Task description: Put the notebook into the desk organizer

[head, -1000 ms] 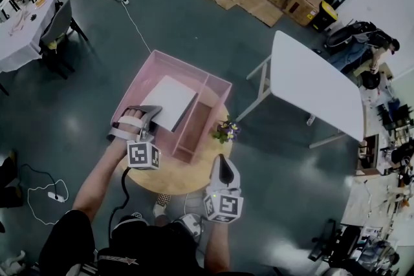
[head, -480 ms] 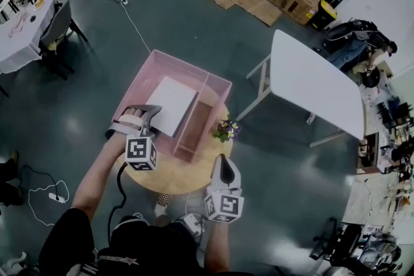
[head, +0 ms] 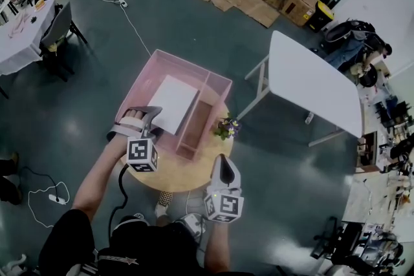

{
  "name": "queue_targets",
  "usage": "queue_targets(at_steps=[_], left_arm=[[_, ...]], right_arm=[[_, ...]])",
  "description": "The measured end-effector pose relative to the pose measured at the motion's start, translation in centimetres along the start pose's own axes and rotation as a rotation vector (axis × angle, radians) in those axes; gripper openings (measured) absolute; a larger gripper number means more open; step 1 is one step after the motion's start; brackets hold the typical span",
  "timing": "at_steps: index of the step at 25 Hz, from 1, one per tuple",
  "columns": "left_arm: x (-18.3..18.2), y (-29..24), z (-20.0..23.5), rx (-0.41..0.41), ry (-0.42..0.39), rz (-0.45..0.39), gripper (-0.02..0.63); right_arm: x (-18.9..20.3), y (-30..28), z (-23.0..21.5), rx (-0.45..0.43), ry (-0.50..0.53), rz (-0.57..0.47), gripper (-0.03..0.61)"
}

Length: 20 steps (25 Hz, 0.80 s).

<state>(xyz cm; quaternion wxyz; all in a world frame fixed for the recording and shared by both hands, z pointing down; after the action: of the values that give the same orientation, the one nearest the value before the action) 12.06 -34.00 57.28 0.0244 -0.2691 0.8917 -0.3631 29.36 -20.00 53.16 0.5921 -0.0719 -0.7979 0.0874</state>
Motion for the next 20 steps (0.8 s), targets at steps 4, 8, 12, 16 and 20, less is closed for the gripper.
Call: queue_targets(at_steps=[4,8,12,16,20], left_arm=[[-0.1,0.9,0.0,-0.023,-0.003,-0.009,0.334],[-0.4,2.1,0.8,-0.058,0.008,-0.021,0.334],[-0.7,3.9,0.7,-0.091,0.019,-0.034,0.334],[-0.9,6.4,0.9,-0.141,0.08,-0.068,0.331],[-0.8,9.6,1.6,-0.213,0.21,-0.133,0.308]], right_arm=[[0.0,0.9,0.5,0.007,0.005,-0.005,0.005],[-0.5,1.6,0.9,0.012,0.014,-0.019,0.005],[-0.8,2.8,1.7,0.012,0.023,-0.034,0.005],[-1.1,4.2,2.9,0.014,0.034,-0.05,0.005],[-1.6,5.8,4.1,0.022,0.053,-0.07,0.005]])
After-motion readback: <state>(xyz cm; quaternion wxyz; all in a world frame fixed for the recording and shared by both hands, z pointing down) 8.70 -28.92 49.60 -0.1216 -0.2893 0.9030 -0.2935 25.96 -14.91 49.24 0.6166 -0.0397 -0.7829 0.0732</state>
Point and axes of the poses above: the fingertips, and each gripper's own axes: y backward along the fingers, z to its left, x out of its underside, the point moved 2 cm from there along y, backward along the fingers, and after that the axes turned 12 degrees about -y, right-handed, at the moved point
